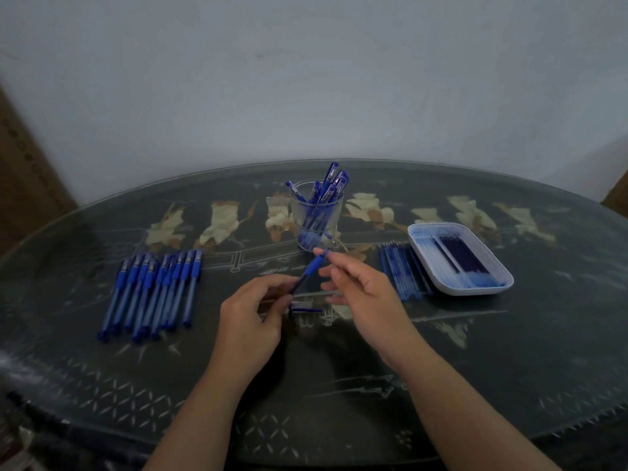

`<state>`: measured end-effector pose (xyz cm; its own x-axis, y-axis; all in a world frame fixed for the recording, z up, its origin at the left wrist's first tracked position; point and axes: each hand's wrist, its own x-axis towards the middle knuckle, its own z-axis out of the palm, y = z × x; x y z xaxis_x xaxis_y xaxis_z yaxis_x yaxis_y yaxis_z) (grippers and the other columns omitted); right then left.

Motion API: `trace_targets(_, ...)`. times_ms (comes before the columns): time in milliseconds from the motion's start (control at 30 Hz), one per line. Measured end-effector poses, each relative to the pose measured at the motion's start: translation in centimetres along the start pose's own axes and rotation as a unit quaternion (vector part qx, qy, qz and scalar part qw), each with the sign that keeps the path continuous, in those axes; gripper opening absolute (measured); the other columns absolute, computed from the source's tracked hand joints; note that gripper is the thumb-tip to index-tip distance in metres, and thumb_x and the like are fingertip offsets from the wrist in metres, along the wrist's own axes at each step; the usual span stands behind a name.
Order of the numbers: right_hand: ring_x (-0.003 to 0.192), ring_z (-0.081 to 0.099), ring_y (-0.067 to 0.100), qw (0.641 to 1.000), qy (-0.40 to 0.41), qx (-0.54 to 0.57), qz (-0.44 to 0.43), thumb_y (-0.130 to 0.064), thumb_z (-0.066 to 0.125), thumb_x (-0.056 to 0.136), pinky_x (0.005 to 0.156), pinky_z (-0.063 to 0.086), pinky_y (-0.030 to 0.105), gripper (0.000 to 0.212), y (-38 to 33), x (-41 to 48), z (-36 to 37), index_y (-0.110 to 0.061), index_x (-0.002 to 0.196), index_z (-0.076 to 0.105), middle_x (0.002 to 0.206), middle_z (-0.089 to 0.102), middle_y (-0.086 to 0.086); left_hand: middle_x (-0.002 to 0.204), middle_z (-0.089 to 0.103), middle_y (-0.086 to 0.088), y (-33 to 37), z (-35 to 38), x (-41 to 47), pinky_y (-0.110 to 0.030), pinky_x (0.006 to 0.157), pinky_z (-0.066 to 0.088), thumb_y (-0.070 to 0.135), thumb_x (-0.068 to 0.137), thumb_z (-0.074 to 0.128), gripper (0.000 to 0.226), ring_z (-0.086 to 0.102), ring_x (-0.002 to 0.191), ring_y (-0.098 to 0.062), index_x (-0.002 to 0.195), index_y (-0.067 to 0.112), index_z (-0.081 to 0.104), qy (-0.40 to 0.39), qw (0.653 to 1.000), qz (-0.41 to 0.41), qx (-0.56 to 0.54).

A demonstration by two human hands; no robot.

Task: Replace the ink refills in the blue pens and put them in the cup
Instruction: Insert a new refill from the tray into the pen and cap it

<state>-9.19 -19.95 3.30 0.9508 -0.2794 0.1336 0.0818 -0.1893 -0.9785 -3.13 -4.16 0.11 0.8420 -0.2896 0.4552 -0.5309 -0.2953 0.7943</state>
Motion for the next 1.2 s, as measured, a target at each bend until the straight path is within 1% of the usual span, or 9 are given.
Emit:
trace_targets(267, 0.088, 0.052, -0.002, 0.963, 0.025, -0.258, -0.067, -0.017, 0.070, 0.089, 0.080, 0.037, 0.007, 0.025, 3.0, 0.7, 0.2, -0.031, 0.111, 0.070, 0.100, 0.057, -0.010, 0.096, 0.070, 0.009, -0.3, -0.2, 0.2, -0.020, 0.084, 0.051, -0.002, 0.088, 0.064, 0.041, 0.066, 0.092, -0.001, 0.096, 0.038, 0.063, 0.064, 0.993, -0.089, -0.049)
trace_targets(400, 0.099, 0.049, 0.012, 0.926, 0.029, -0.353, -0.131, -0.022, 0.074, 0.085, 0.090, 0.040, 0.018, 0.032, 4.8, 0.7, 1.0, -0.027, 0.117, 0.069, 0.100, 0.051, -0.009, 0.092, 0.070, 0.009, -0.4, -0.3, 0.3, -0.022, 0.084, 0.051, 0.001, 0.090, 0.063, 0.036, 0.065, 0.089, 0.001, 0.096, 0.036, 0.061, 0.089, 0.987, -0.118, -0.061)
trace_targets(500, 0.095, 0.049, 0.017, 0.902, 0.030, -0.380, -0.206, -0.029, 0.069, 0.084, 0.084, 0.046, 0.030, 0.032, 4.8, 0.5, 1.6, -0.030, 0.117, 0.069, 0.101, 0.052, -0.005, 0.091, 0.070, 0.009, -0.5, -0.3, 0.3, -0.024, 0.085, 0.051, 0.002, 0.090, 0.063, 0.034, 0.065, 0.089, 0.001, 0.097, 0.035, 0.062, 0.087, 0.986, -0.126, -0.066)
trace_targets(600, 0.093, 0.046, 0.018, 0.893, 0.012, -0.395, -0.215, -0.043, 0.055, 0.086, 0.081, 0.047, 0.034, 0.031, 4.7, 0.5, 2.3, -0.034, 0.112, 0.070, 0.101, 0.049, -0.004, 0.092, 0.069, 0.011, -0.3, -0.2, 0.3, -0.021, 0.083, 0.051, 0.002, 0.090, 0.063, 0.036, 0.065, 0.089, 0.001, 0.096, 0.037, 0.061, 0.082, 0.987, -0.121, -0.067)
trace_targets(700, 0.092, 0.045, 0.019, 0.888, 0.013, -0.403, -0.221, -0.041, 0.058, 0.087, 0.078, 0.049, 0.037, 0.023, 5.0, 0.5, 2.6, -0.031, 0.101, 0.072, 0.101, 0.049, -0.003, 0.093, 0.069, 0.012, -0.4, -0.2, 0.3, -0.020, 0.082, 0.051, 0.001, 0.089, 0.063, 0.035, 0.065, 0.089, 0.001, 0.096, 0.035, 0.062, 0.081, 0.987, -0.122, -0.071)
trace_targets(867, 0.089, 0.046, 0.018, 0.898, 0.028, -0.377, -0.226, -0.021, 0.075, 0.082, 0.079, 0.047, 0.032, 0.011, 5.5, 0.7, 2.5, -0.026, 0.091, 0.072, 0.094, 0.048, -0.004, 0.094, 0.069, 0.012, -0.4, -0.2, 0.3, -0.019, 0.082, 0.051, 0.000, 0.088, 0.064, 0.037, 0.065, 0.088, 0.001, 0.095, 0.036, 0.062, 0.074, 0.989, -0.107, -0.064)
trace_targets(967, 0.091, 0.049, 0.008, 0.938, 0.046, -0.291, -0.181, -0.018, 0.074, 0.084, 0.084, 0.037, 0.012, 0.010, 4.4, 0.9, 2.1, -0.026, 0.090, 0.072, 0.092, 0.053, -0.009, 0.096, 0.069, 0.012, -0.6, -0.2, 0.3, -0.014, 0.082, 0.051, -0.002, 0.088, 0.063, 0.036, 0.065, 0.090, 0.001, 0.096, 0.033, 0.064, 0.060, 0.992, -0.091, -0.056)
trace_targets(1033, 0.090, 0.057, 0.000, 0.968, 0.074, -0.205, -0.124, -0.016, 0.073, 0.086, 0.082, 0.041, 0.008, 0.012, 2.7, 1.0, 1.1, -0.026, 0.089, 0.069, 0.092, 0.061, -0.012, 0.095, 0.069, 0.012, -0.7, -0.2, 0.3, -0.010, 0.082, 0.049, -0.004, 0.088, 0.063, 0.038, 0.064, 0.092, 0.001, 0.096, 0.033, 0.065, 0.048, 0.995, -0.078, -0.046)
trace_targets(1200, 0.091, 0.072, 0.013, 0.990, 0.098, 0.074, -0.073, -0.007, 0.066, 0.089, 0.082, 0.057, 0.024, 0.011, -1.6, 0.5, -1.6, -0.014, 0.097, 0.067, 0.093, 0.076, 0.002, 0.098, 0.067, 0.015, -0.7, 0.0, 0.3, -0.009, 0.084, 0.047, -0.008, 0.085, 0.064, 0.042, 0.062, 0.095, 0.004, 0.098, 0.032, 0.066, 0.019, 0.999, -0.032, -0.002)
